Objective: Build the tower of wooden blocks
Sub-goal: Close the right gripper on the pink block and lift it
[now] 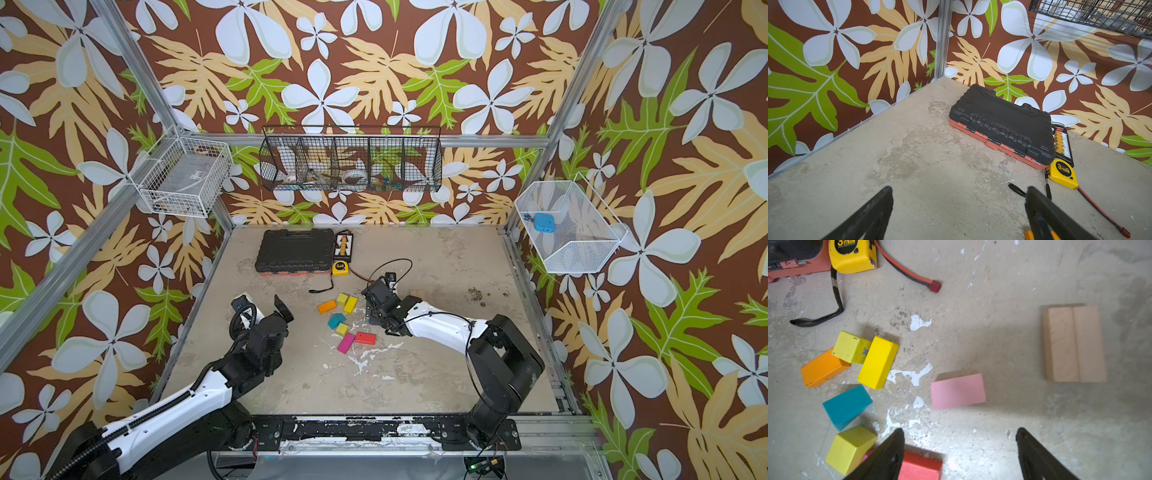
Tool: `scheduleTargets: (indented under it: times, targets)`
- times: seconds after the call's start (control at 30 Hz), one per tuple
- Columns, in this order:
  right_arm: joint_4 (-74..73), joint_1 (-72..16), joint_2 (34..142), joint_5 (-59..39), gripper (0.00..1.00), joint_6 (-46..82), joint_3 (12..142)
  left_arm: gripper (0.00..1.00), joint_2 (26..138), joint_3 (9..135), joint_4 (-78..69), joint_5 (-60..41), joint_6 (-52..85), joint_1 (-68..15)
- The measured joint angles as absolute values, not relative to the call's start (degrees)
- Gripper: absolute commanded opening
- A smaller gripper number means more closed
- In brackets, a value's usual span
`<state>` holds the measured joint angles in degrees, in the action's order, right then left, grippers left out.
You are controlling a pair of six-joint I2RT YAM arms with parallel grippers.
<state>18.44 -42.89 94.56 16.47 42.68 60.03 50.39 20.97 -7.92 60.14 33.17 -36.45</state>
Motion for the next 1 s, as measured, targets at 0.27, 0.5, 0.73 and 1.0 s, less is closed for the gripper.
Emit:
scheduleTargets:
  times: [0.27, 0.5, 0.73, 1.0]
  targets:
    - [16.27, -39.88, 101.69, 12.53, 0.85, 31.92, 63.33, 1.00, 50.92, 20.97, -7.92, 60.14, 33.21, -36.45]
    - [15.68, -39.77, 107.28, 8.47, 0.84, 27.83, 66.11, 1.00, 52.45, 21.54, -7.97, 59.90, 33.17, -36.45]
    - [16.12, -39.77, 109.01, 7.55, 0.79, 26.92, 67.26, 1.00, 54.39, 22.74, -7.92, 59.70, 33.15, -36.45]
    - [17.80, -39.77, 110.67, 9.80, 0.72, 28.14, 68.49, 1.00, 55.79, 23.03, -8.12, 58.92, 32.86, -36.45]
